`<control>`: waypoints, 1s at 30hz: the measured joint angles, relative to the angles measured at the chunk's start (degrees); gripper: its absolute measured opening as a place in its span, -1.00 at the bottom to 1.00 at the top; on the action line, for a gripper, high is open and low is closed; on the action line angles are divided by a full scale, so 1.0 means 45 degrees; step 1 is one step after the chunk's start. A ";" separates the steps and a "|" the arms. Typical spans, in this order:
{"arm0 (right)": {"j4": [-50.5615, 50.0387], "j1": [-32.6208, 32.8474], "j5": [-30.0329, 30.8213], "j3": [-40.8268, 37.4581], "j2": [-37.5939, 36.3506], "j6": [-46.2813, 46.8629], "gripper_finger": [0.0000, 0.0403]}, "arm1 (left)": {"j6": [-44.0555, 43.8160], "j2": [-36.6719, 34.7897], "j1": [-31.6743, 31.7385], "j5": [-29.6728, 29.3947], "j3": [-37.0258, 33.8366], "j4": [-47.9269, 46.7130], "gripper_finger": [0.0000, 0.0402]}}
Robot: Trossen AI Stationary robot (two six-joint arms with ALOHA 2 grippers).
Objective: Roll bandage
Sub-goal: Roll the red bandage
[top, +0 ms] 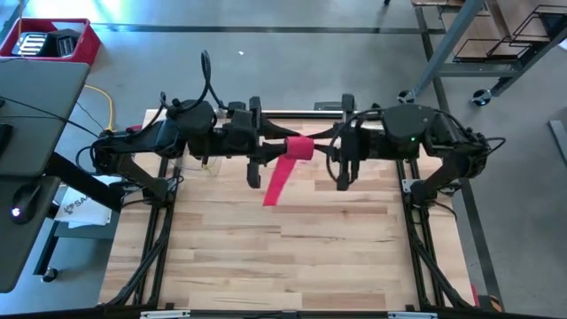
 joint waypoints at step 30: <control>0.0080 0.0487 0.1442 0.0005 -0.0254 0.2366 -0.75 | 0.1743 -0.0268 -0.0019 -0.1344 -0.0010 0.1026 -0.95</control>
